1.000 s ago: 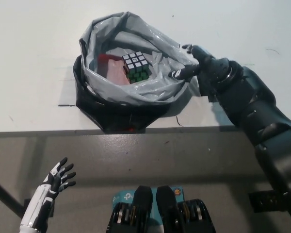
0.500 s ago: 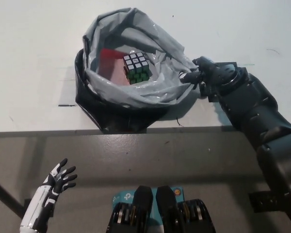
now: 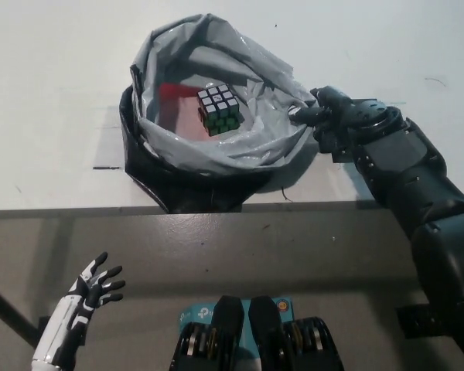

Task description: Use the right hand to pick up a rubix's cube and place it into a plastic bag and lift the bag

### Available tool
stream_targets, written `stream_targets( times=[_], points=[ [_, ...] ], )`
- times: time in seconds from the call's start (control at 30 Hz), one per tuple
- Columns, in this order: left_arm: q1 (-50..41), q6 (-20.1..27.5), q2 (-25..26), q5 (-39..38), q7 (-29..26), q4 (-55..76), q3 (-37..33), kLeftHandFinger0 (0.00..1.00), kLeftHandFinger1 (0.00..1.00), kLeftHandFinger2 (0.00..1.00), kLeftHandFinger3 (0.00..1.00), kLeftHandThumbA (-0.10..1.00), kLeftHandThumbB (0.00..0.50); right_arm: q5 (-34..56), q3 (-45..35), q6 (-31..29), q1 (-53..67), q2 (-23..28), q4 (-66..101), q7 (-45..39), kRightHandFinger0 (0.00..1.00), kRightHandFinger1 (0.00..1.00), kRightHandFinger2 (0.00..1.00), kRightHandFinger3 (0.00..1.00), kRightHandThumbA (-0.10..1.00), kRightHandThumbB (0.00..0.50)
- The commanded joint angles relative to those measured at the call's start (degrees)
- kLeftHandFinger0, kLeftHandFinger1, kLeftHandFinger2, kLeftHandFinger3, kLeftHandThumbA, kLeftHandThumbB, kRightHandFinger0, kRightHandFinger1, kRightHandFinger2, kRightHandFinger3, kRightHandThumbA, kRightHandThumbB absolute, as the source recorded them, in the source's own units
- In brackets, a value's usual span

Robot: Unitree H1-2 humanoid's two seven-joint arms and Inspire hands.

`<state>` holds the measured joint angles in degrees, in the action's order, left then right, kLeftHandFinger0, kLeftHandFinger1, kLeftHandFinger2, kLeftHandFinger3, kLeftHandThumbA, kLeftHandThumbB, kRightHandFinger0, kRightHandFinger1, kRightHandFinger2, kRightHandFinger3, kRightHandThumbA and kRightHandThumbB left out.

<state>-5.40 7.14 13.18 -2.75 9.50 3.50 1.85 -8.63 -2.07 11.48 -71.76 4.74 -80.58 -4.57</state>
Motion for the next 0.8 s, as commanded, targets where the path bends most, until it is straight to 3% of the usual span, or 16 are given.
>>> stream_targets(
  times=[0.0,0.03,0.1,0.13,0.2,0.23,0.27,0.3,0.33,0.37,0.4,0.43,0.53,0.57,0.7,0.77],
  points=[
    [-0.1,1.5,0.8,1.2,-0.3,0.8,0.1,0.8,0.82,0.88,1.0,0.93,0.23,5.5,-3.4,-0.7,-7.4,1.2,2.9,0.3,0.07,0.63,0.99,0.41,0.23,0.206],
    [0.0,1.8,0.8,1.3,-0.3,0.6,0.2,0.8,0.82,0.87,1.0,0.92,0.222,6.7,-4.8,0.2,-8.6,1.2,3.3,-0.4,0.0,0.51,0.93,0.44,0.25,0.21],
    [0.0,1.7,0.9,1.4,-0.3,0.6,0.2,0.8,0.81,0.86,1.0,0.92,0.224,7.7,-6.0,0.6,-9.5,1.3,3.9,-0.7,0.0,0.47,0.87,0.42,0.22,0.209],
    [0.1,1.9,0.8,1.5,-0.4,0.5,0.2,0.79,0.8,0.86,1.0,0.92,0.218,8.7,-6.9,2.5,-11.3,1.5,5.4,-2.6,0.0,0.49,0.93,0.47,0.26,0.147],
    [0.2,1.9,0.8,1.8,-0.5,0.4,0.2,0.78,0.8,0.85,1.0,0.92,0.21,9.8,-7.9,3.5,-13.4,1.6,6.4,-3.8,0.0,0.42,0.88,0.48,0.25,0.136],
    [0.2,1.8,0.8,1.6,-0.3,0.4,0.3,0.78,0.79,0.85,1.0,0.91,0.209,10.2,-8.3,3.4,-14.5,1.4,7.6,-4.5,0.0,0.39,0.86,0.61,0.24,0.125],
    [0.2,1.6,0.9,1.3,-0.2,0.4,0.3,0.78,0.79,0.85,1.0,0.9,0.208,10.3,-8.4,3.3,-14.8,1.4,8.1,-4.8,0.0,0.36,0.85,0.65,0.21,0.122],
    [0.2,1.6,0.9,1.2,-0.1,0.4,0.3,0.78,0.79,0.86,1.0,0.9,0.202,10.2,-8.2,3.8,-15.4,1.3,8.9,-5.1,0.0,0.38,0.89,0.96,0.23,0.154],
    [0.3,1.7,1.0,1.4,-0.1,0.4,0.3,0.77,0.78,0.86,1.0,0.9,0.199,10.6,-8.4,6.5,-17.3,1.2,10.9,-5.2,0.0,0.28,0.76,0.59,0.27,0.154],
    [0.4,1.8,1.0,1.6,-0.1,0.3,0.2,0.77,0.78,0.86,1.0,0.9,0.198,10.9,-8.5,7.5,-18.1,1.1,11.7,-5.2,0.0,0.26,0.75,0.57,0.26,0.155],
    [0.5,2.3,1.2,1.9,-0.1,0.0,0.2,0.76,0.78,0.86,1.0,0.91,0.196,11.7,-9.0,9.4,-19.7,0.8,13.8,-5.2,0.0,0.21,0.69,0.44,0.25,0.151],
    [0.5,2.4,1.2,2.0,0.0,0.0,0.2,0.76,0.78,0.86,1.0,0.91,0.196,12.0,-9.2,10.0,-20.2,0.7,14.5,-5.1,0.0,0.2,0.68,0.43,0.24,0.151],
    [0.6,2.7,1.3,2.3,0.0,0.0,0.1,0.76,0.77,0.86,1.0,0.91,0.182,13.3,-10.0,11.6,-22.5,0.5,17.7,-5.3,0.0,0.24,0.72,0.51,0.22,0.149],
    [0.9,3.4,1.3,2.2,0.2,-0.4,0.0,0.75,0.77,0.85,1.0,0.91,0.167,14.3,-10.7,13.2,-24.3,0.5,19.6,-5.2,0.0,0.29,0.77,0.57,0.24,0.151],
    [0.9,2.9,1.3,2.4,0.0,-0.1,0.1,0.75,0.77,0.85,1.0,0.91,0.181,16.4,-12.7,15.3,-27.8,1.2,22.0,-4.6,0.0,0.35,0.78,0.69,0.25,0.141],
    [1.1,2.7,1.2,1.9,0.1,0.1,0.3,0.75,0.77,0.85,1.0,0.89,0.18,19.0,-15.6,15.4,-29.6,1.8,23.6,-3.3,0.0,0.36,0.79,0.73,0.16,0.145]
  ],
)
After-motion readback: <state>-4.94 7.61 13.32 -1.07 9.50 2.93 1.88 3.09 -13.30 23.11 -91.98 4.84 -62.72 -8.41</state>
